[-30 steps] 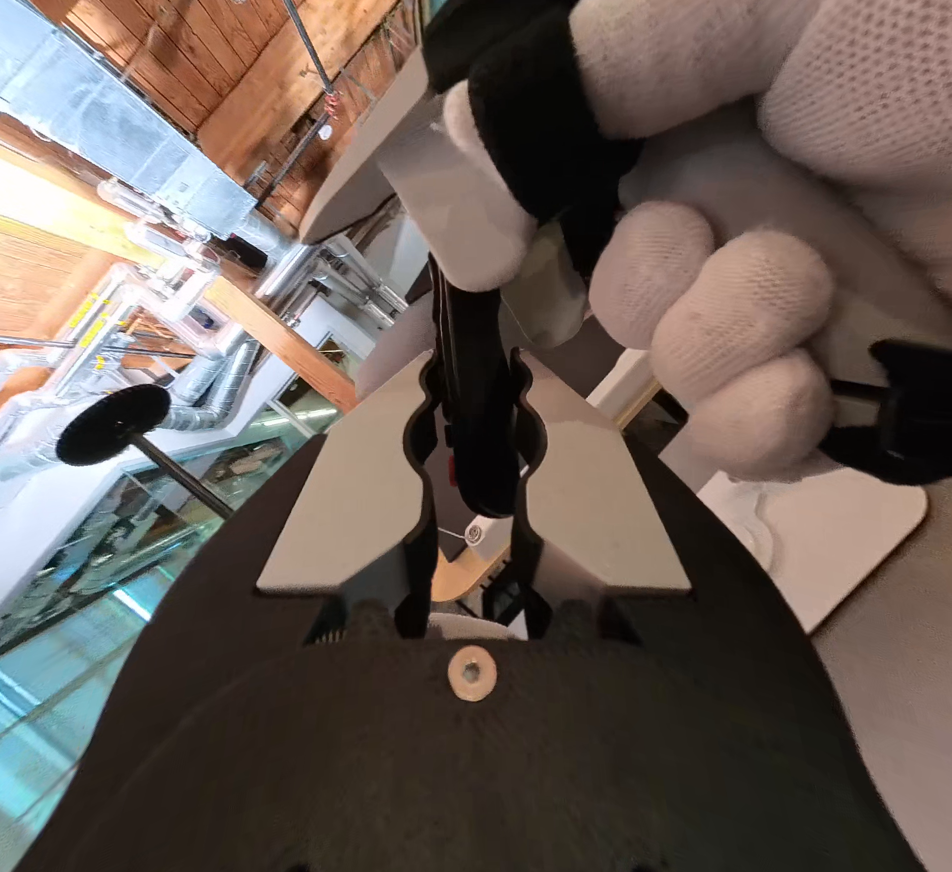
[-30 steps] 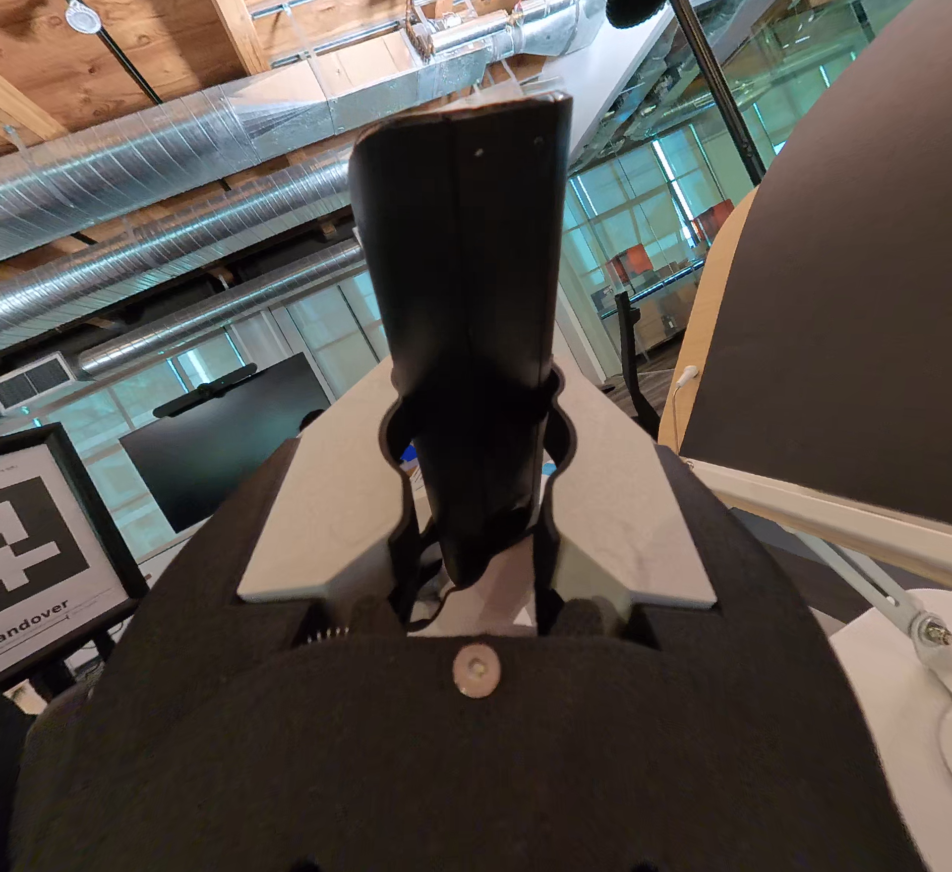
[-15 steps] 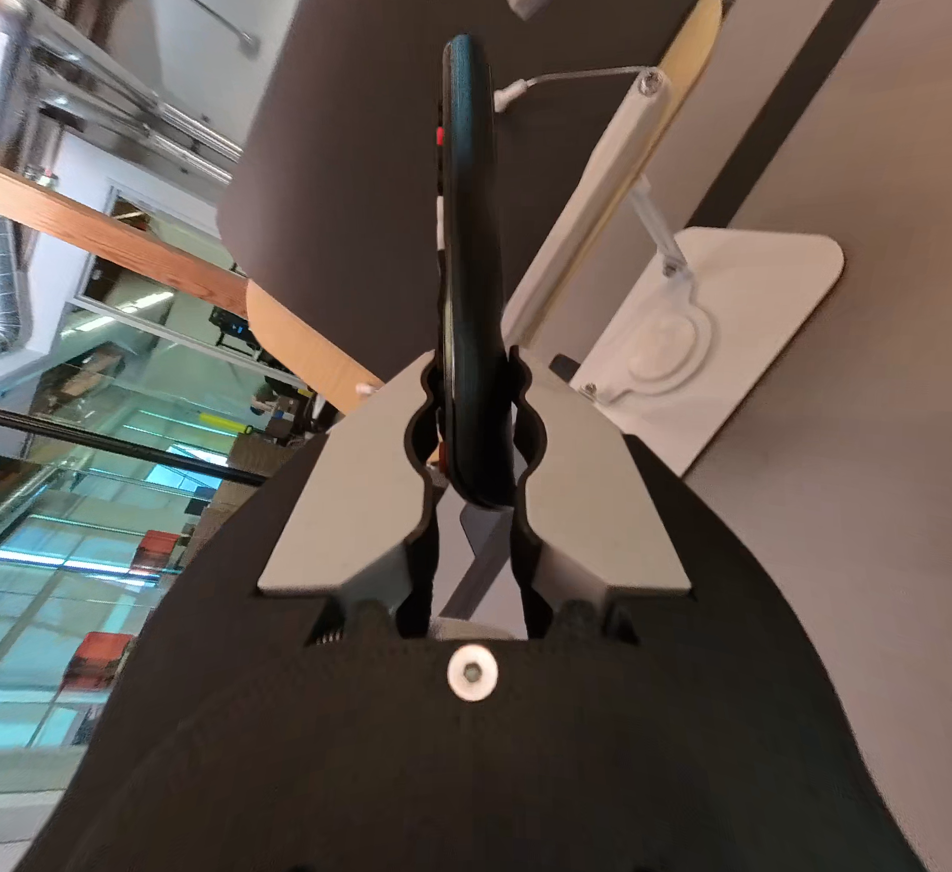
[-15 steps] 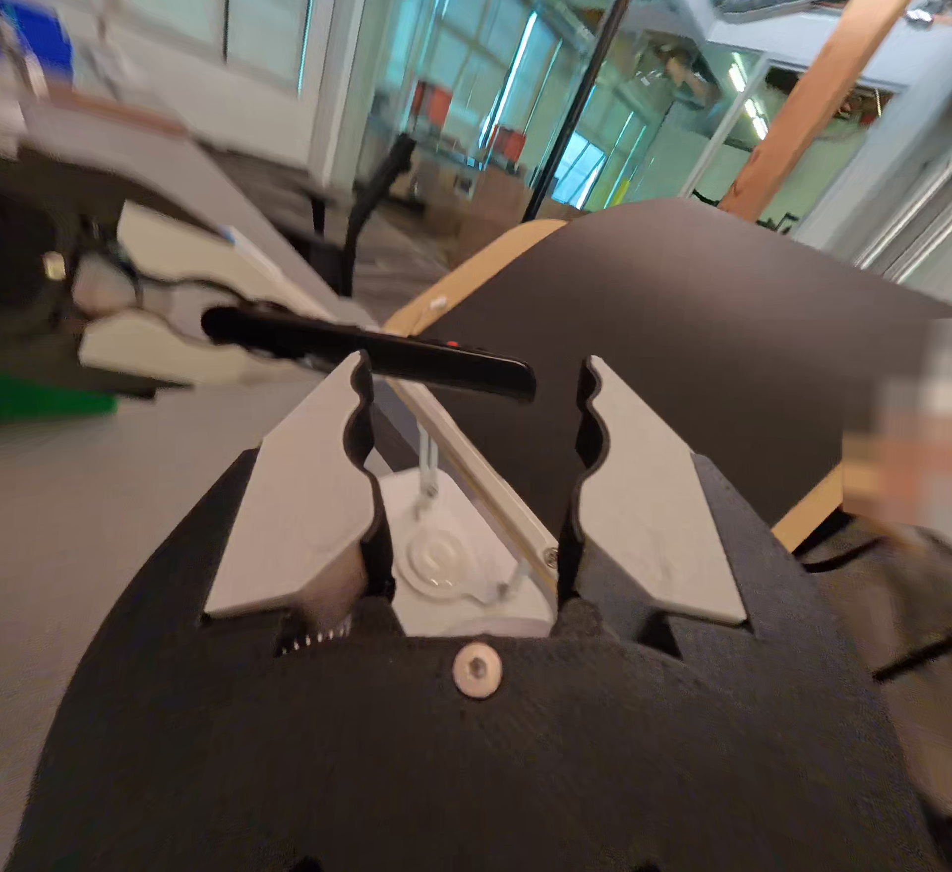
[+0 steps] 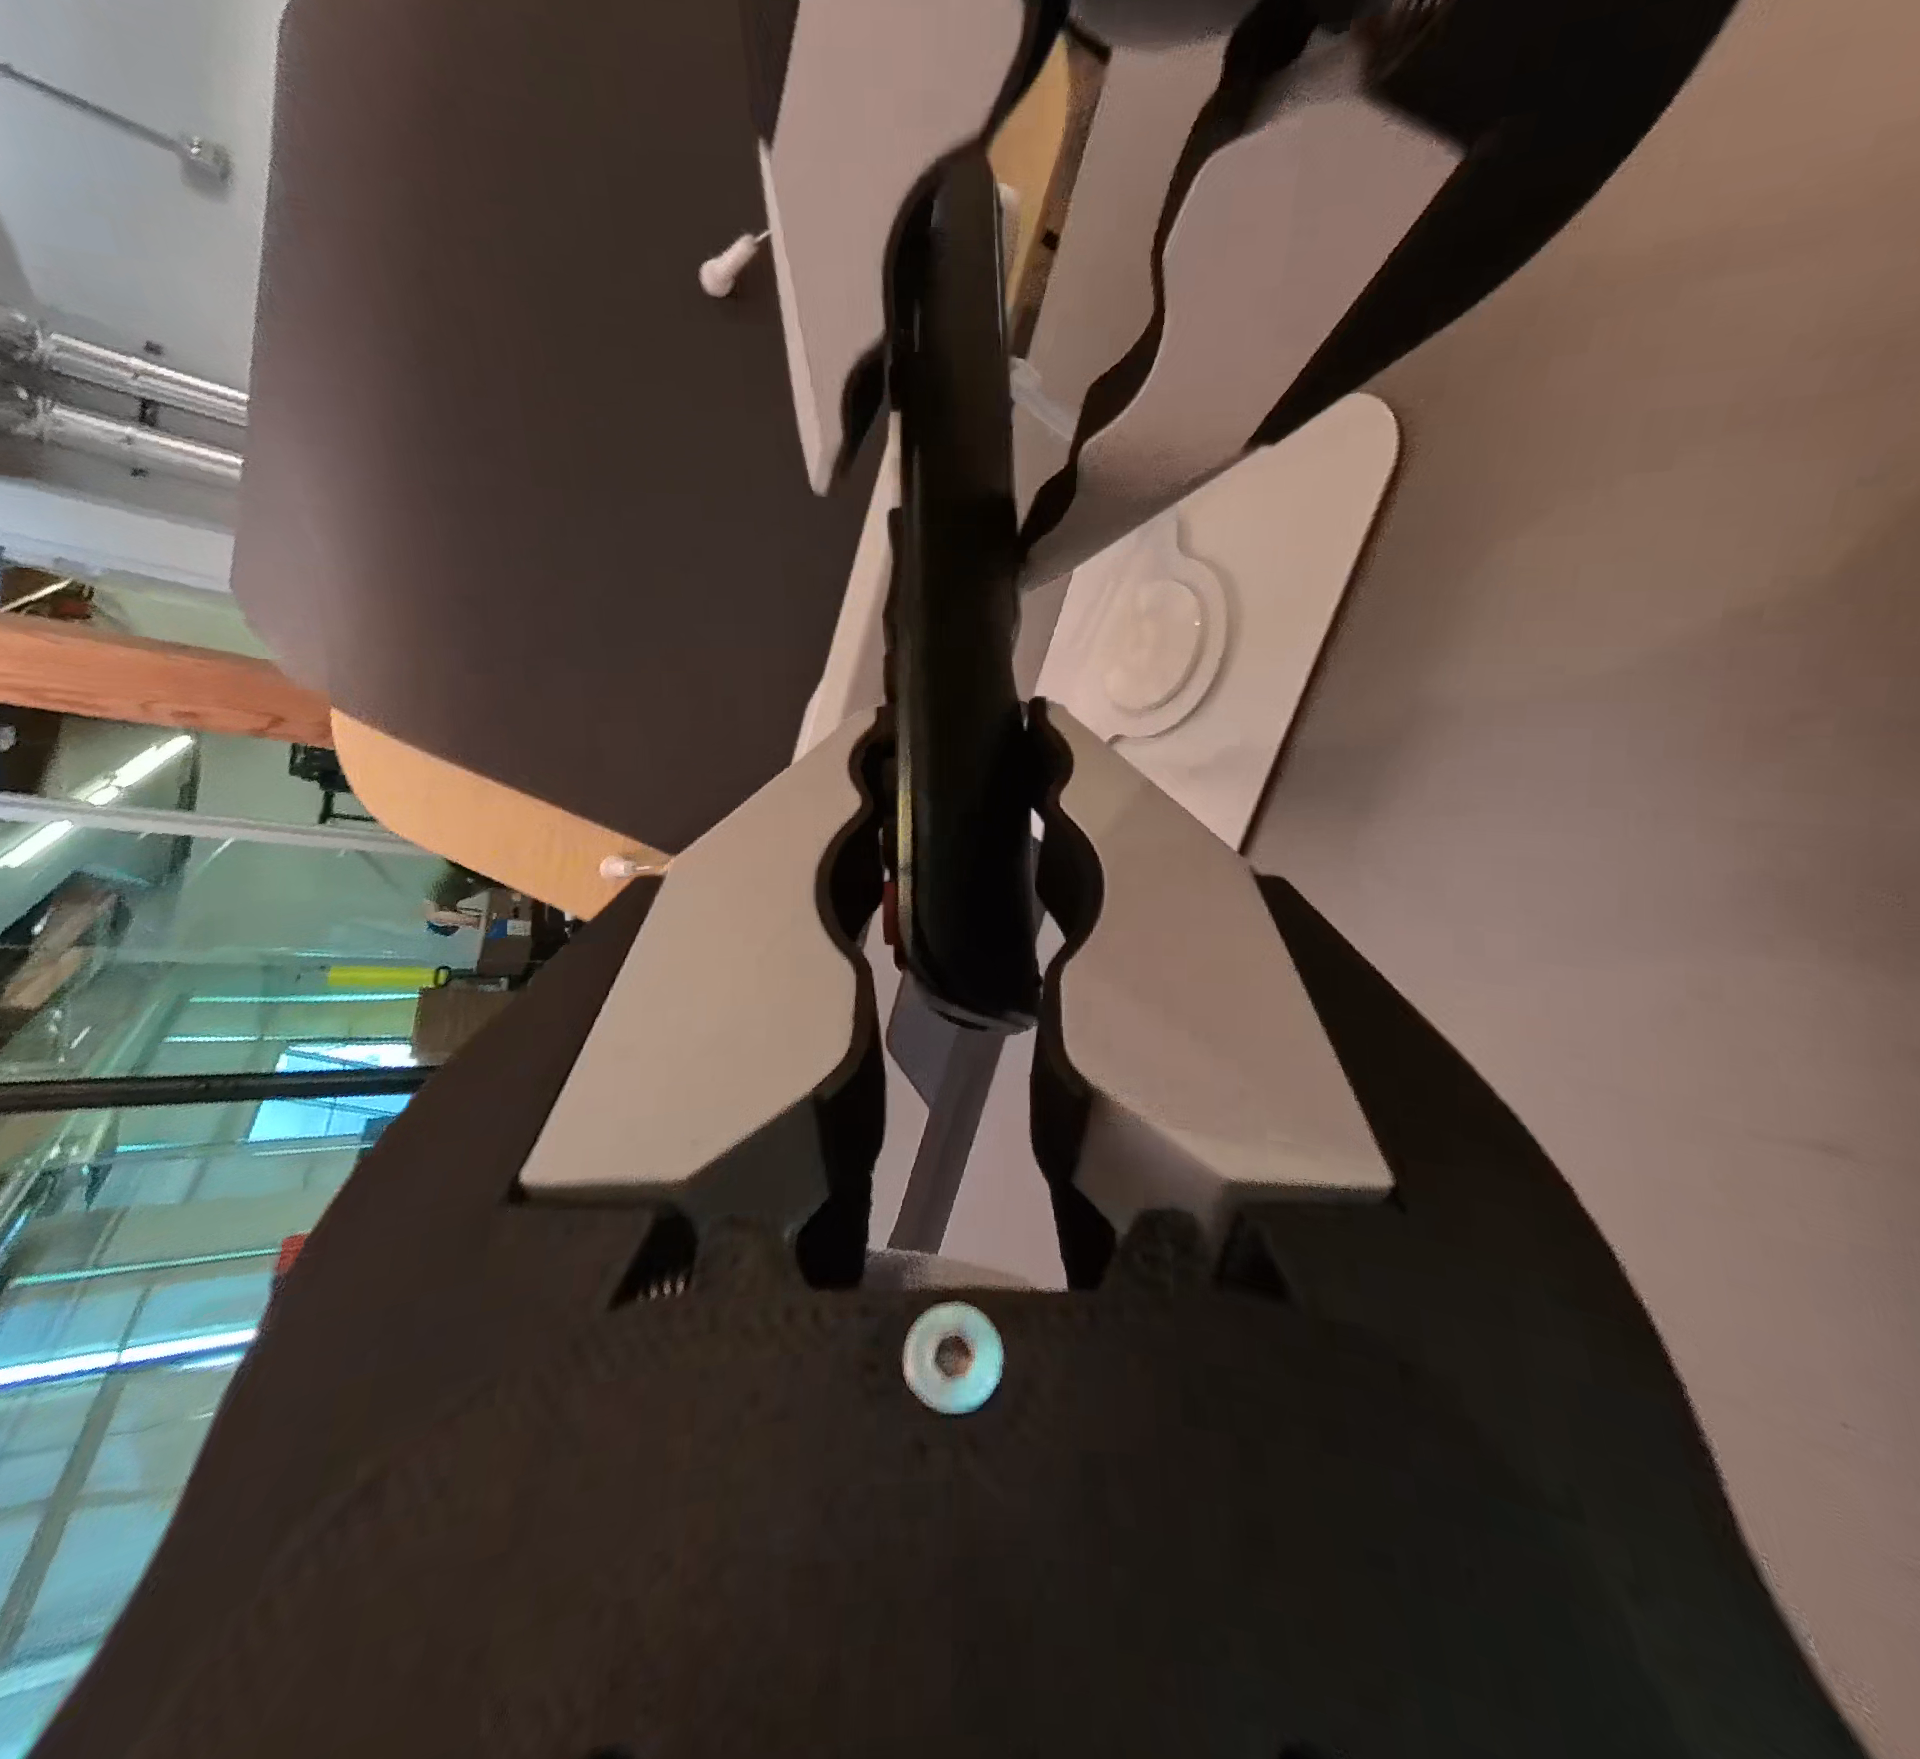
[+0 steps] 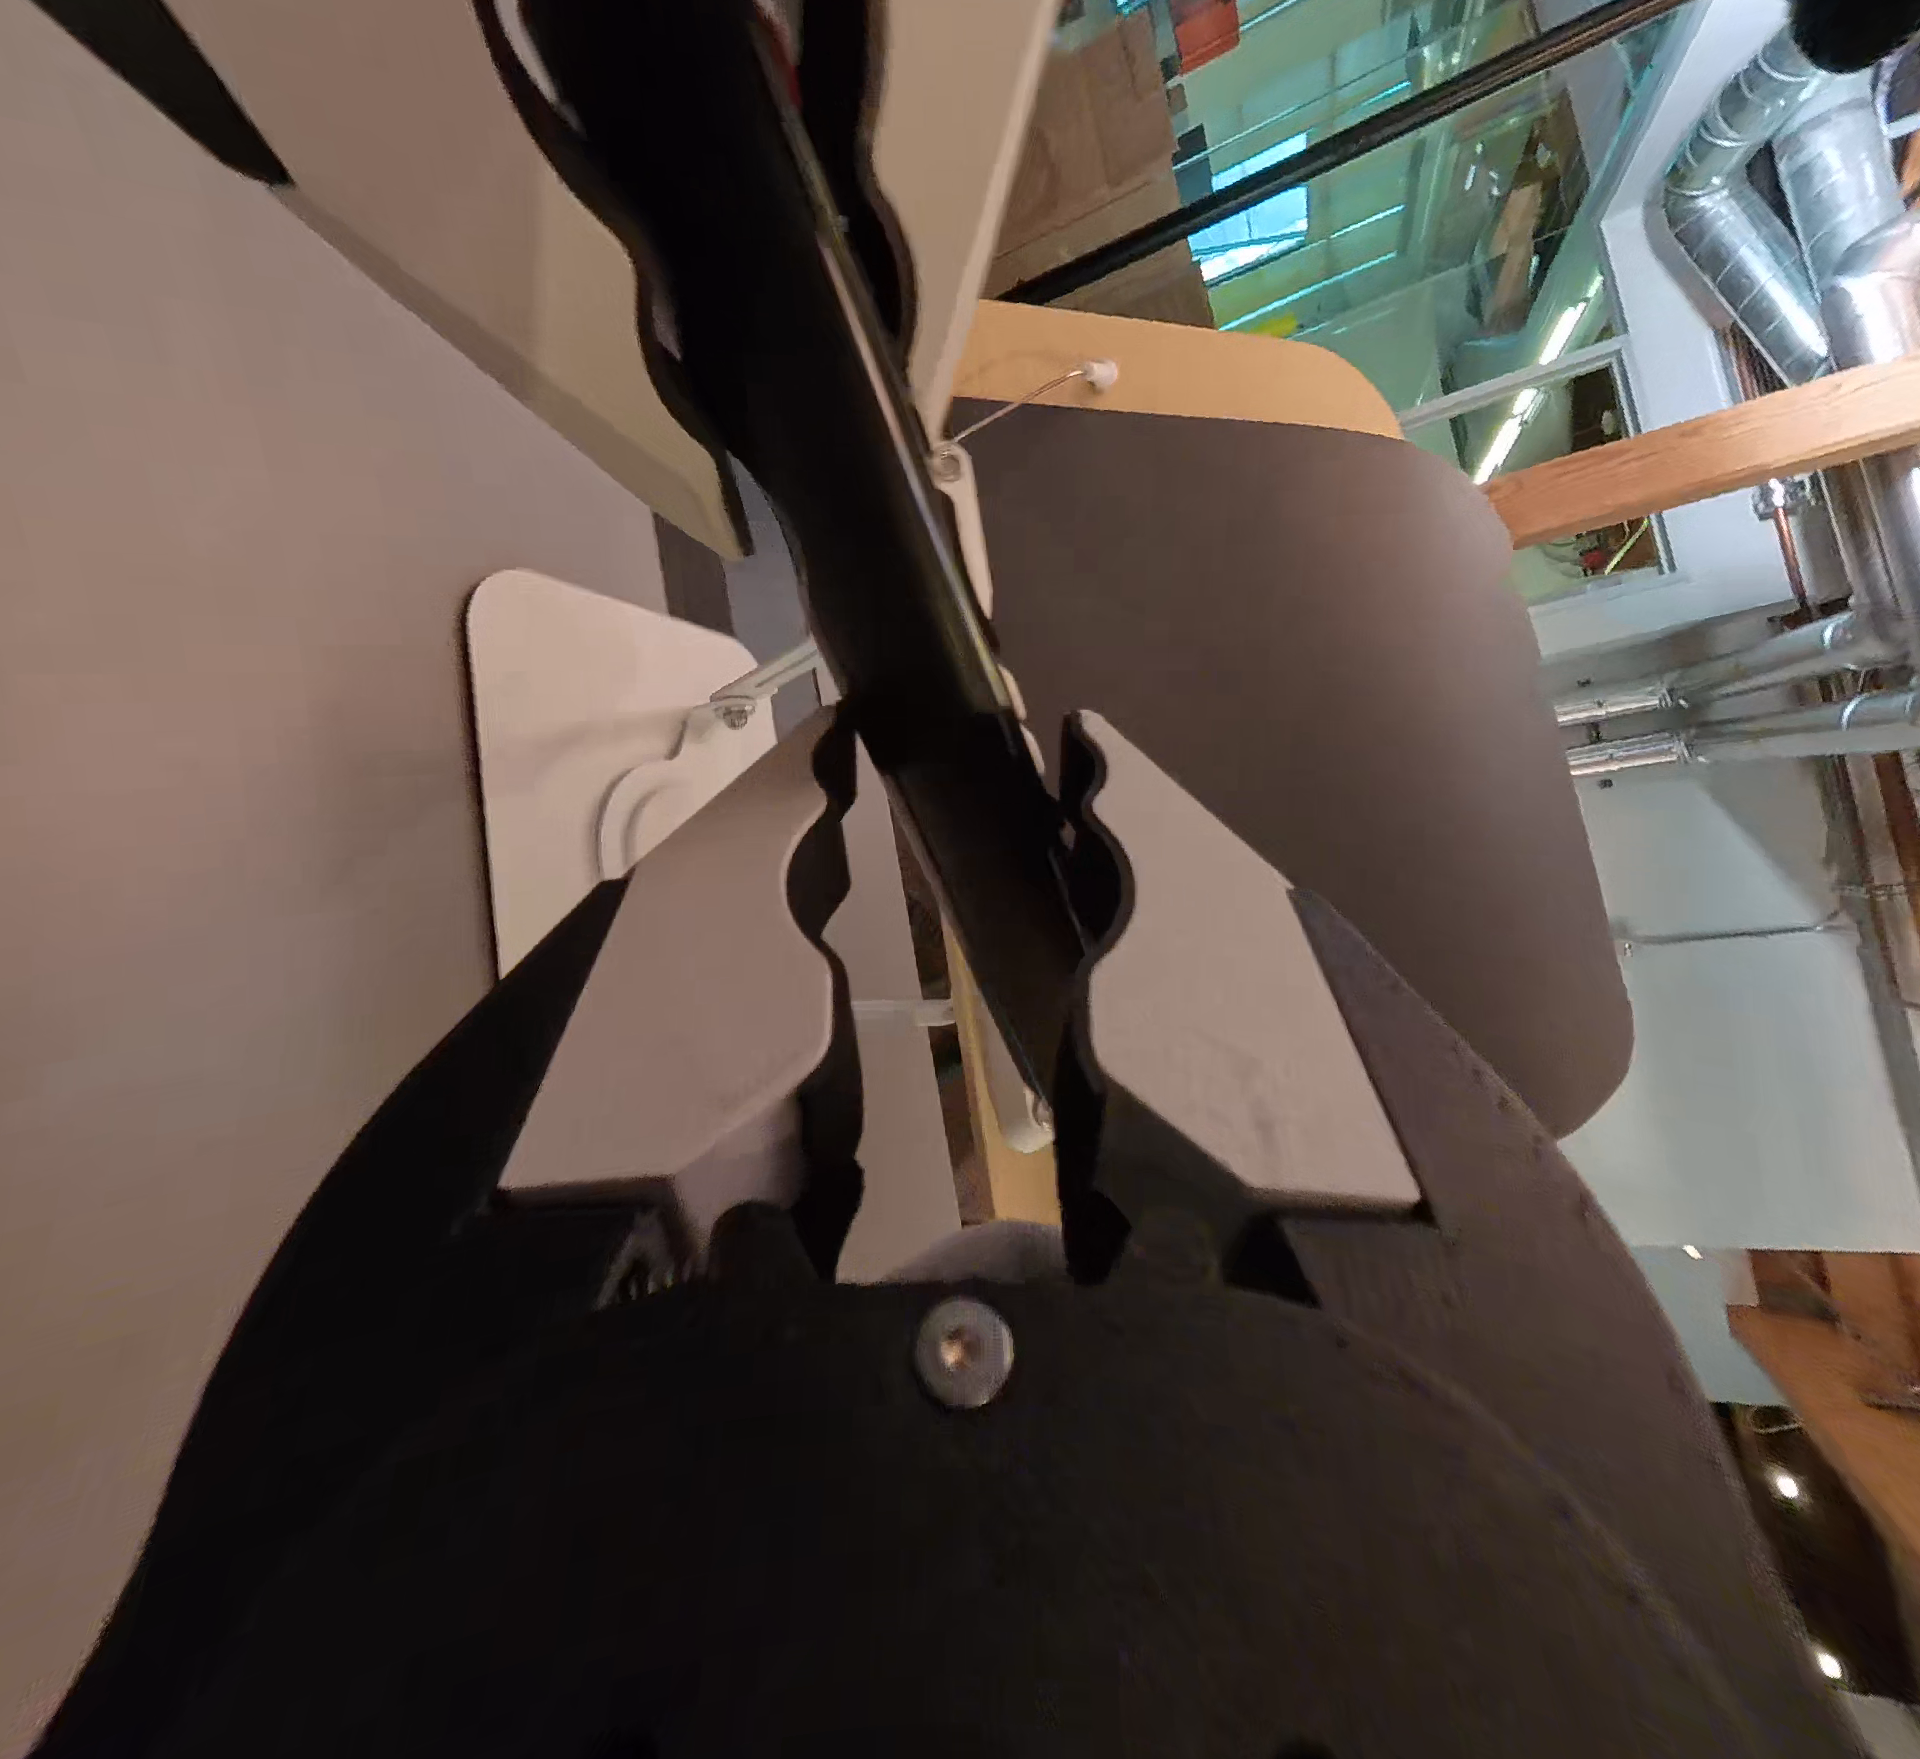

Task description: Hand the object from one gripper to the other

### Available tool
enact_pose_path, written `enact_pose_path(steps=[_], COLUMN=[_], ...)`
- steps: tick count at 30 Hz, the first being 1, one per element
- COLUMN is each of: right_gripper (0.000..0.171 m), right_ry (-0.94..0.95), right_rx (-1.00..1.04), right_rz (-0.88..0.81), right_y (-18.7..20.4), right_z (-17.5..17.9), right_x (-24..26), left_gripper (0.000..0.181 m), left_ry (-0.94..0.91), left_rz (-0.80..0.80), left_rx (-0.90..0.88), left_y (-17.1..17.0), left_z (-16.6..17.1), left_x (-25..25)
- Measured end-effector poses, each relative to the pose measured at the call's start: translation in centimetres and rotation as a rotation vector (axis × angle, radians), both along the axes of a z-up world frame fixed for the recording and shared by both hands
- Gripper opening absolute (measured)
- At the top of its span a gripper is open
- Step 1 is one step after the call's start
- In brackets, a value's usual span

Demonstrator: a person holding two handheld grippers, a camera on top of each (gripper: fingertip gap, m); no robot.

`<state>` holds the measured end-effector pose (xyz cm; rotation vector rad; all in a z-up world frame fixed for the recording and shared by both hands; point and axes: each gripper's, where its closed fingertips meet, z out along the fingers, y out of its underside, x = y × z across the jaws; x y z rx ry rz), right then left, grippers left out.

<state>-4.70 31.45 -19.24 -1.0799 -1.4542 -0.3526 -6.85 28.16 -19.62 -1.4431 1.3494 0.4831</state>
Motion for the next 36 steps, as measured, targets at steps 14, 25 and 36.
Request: enact_pose_path(steps=[14, 25, 36], right_gripper=[0.023, 0.023, 0.023], right_ry=[0.375, 1.138, 1.290], right_rx=[-0.410, -1.097, -1.369], right_rz=[0.177, 0.361, 0.356], right_y=[-1.0, -0.5, -0.4], right_z=[0.3, 6.0, 6.6], right_x=[-0.9, 1.1, 1.7], left_gripper=[0.063, 0.074, 0.070], left_ry=[-0.260, -0.223, -0.103], left_rz=[-0.092, -0.165, -0.083], left_rx=[0.215, 0.548, 0.716], left_y=[-1.3, -0.8, 1.3], left_z=[6.5, 5.9, 1.3], left_x=[0.4, 3.7, 5.8])
